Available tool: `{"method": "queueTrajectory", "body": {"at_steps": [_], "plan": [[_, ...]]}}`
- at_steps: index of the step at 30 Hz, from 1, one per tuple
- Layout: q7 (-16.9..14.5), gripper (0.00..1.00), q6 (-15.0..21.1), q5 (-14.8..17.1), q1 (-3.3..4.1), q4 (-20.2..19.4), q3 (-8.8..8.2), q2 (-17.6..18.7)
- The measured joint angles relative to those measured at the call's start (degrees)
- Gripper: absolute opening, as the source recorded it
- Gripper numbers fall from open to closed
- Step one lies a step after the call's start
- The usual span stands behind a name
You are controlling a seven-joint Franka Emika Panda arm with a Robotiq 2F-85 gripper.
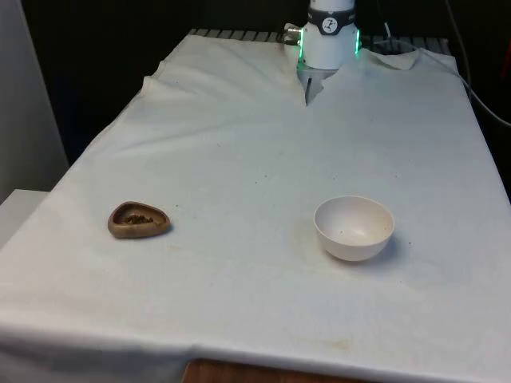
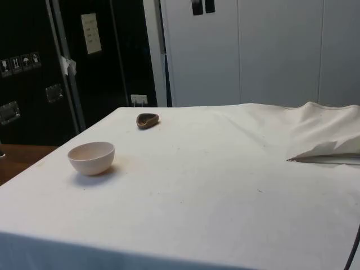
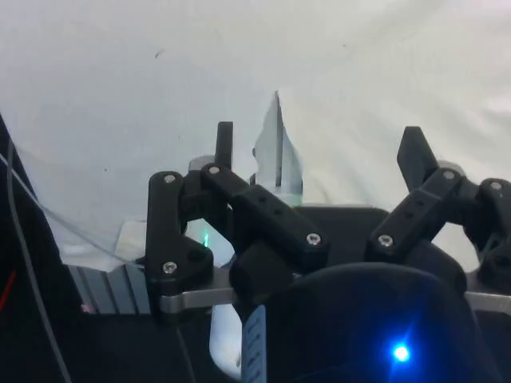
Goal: Pour the coffee beans from the cup into the bowl.
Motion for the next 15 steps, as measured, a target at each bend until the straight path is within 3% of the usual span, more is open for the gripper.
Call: {"method": "queueTrajectory", "body": {"at_steps": [7, 15], "plan": [[-0.5, 1.00, 2.2, 0.0, -0.46, 0.6, -0.46, 2.6], [-3.3, 1.00, 4.6, -0.5, -1.43, -0.1, -2.35, 4.0]]}}
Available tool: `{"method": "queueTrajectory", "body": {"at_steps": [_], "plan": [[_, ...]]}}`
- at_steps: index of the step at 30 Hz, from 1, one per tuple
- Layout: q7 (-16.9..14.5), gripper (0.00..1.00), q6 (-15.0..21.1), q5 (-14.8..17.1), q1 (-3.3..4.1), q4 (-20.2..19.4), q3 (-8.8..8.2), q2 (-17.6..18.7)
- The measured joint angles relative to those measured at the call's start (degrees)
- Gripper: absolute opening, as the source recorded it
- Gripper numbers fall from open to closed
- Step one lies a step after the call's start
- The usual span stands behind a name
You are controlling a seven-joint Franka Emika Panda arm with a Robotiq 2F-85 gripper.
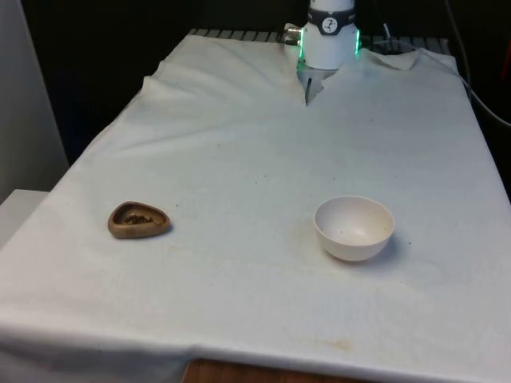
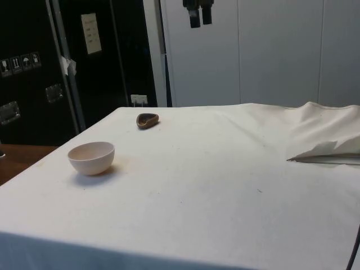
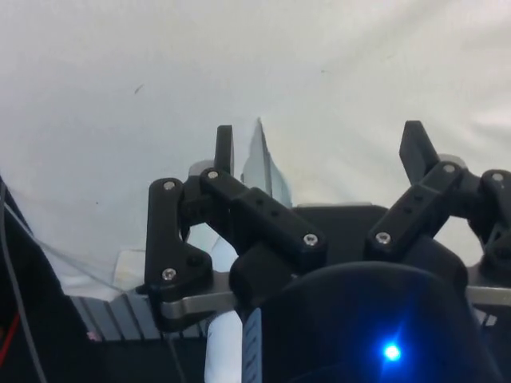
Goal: Pour the coffee beans from the cup into the bowl.
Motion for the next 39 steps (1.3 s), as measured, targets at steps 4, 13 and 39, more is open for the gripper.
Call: {"method": "queueTrajectory", "body": {"at_steps": [4, 13, 39], "plan": [[-1.5, 1.00, 1.5, -0.5, -0.29, -0.5, -1.20, 0.5], [-4.2, 1.00, 6.0, -0.8, -0.74, -1.3, -2.52, 2.2], [-10.1, 1.00, 18.6, -1.1, -1.55, -3.1, -5.33, 10.1]]}}
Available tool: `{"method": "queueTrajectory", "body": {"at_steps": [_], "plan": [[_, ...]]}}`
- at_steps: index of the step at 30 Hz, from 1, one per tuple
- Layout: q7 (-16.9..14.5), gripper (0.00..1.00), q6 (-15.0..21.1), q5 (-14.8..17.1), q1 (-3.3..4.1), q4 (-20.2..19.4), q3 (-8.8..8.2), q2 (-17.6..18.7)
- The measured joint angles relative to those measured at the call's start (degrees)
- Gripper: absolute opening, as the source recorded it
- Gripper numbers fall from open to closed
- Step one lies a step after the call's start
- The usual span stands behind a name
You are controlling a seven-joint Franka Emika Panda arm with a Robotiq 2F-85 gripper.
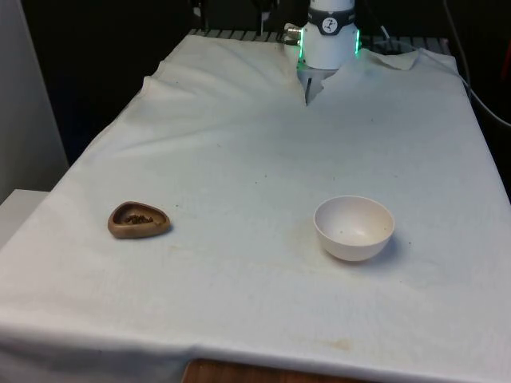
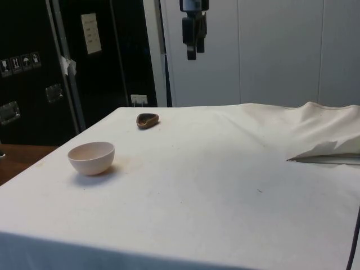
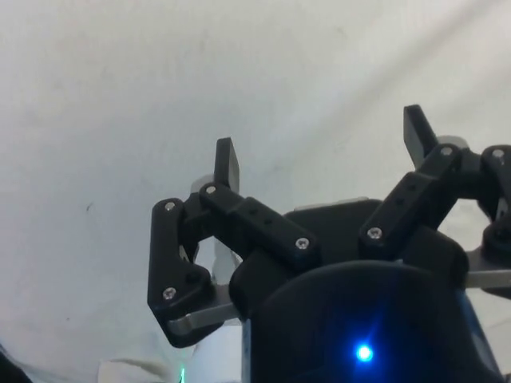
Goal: Pour the coffee beans from the cup into the bowl.
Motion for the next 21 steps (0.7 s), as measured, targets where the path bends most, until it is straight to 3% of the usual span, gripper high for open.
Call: {"method": "queueTrajectory", "body": {"at_steps": [7, 21], "plan": [[-1.7, 1.00, 2.9, 0.2, -0.06, 1.9, -1.49, 3.8], [-2.6, 1.00, 3.5, 2.1, 0.00, 7.9, -1.66, 10.7]]}}
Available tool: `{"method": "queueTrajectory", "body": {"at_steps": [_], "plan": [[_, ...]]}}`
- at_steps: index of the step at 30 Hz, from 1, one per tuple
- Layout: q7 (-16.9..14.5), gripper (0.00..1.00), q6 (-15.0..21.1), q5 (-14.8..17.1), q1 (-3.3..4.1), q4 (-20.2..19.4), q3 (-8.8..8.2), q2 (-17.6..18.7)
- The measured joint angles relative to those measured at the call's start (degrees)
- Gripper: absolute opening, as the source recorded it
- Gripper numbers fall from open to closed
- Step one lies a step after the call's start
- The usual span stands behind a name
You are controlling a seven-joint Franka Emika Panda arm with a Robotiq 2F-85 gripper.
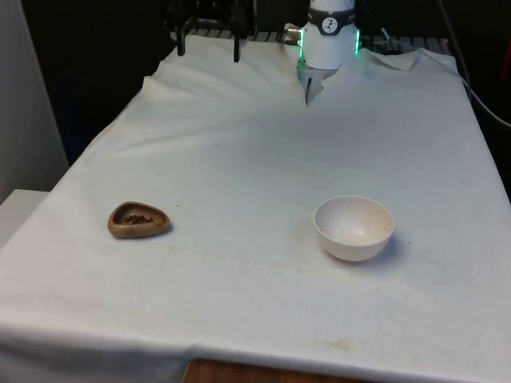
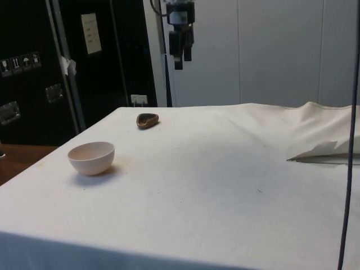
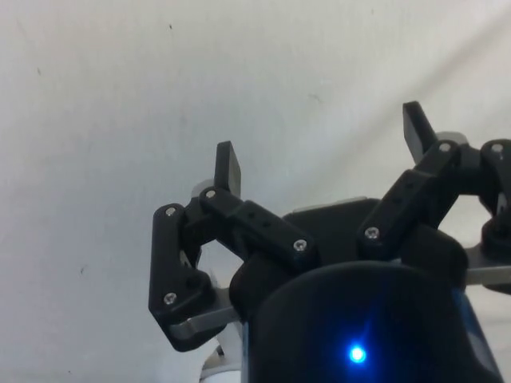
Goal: Pour the coffee beans from the cup into the bowl.
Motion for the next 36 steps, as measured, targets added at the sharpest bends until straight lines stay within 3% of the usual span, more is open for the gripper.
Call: {"method": "queueTrajectory", "body": {"at_steps": [13, 22, 36], "plan": [[-2.1, 1.00, 0.4, 4.0, -0.06, 8.4, -0.34, 8.8], [-5.0, 1.00, 0.3, 8.4, -0.63, 15.5, -0.97, 15.9], [-9.1, 1.00, 0.5, 13.0, -1.38, 23.1, -1.89, 23.6]]}}
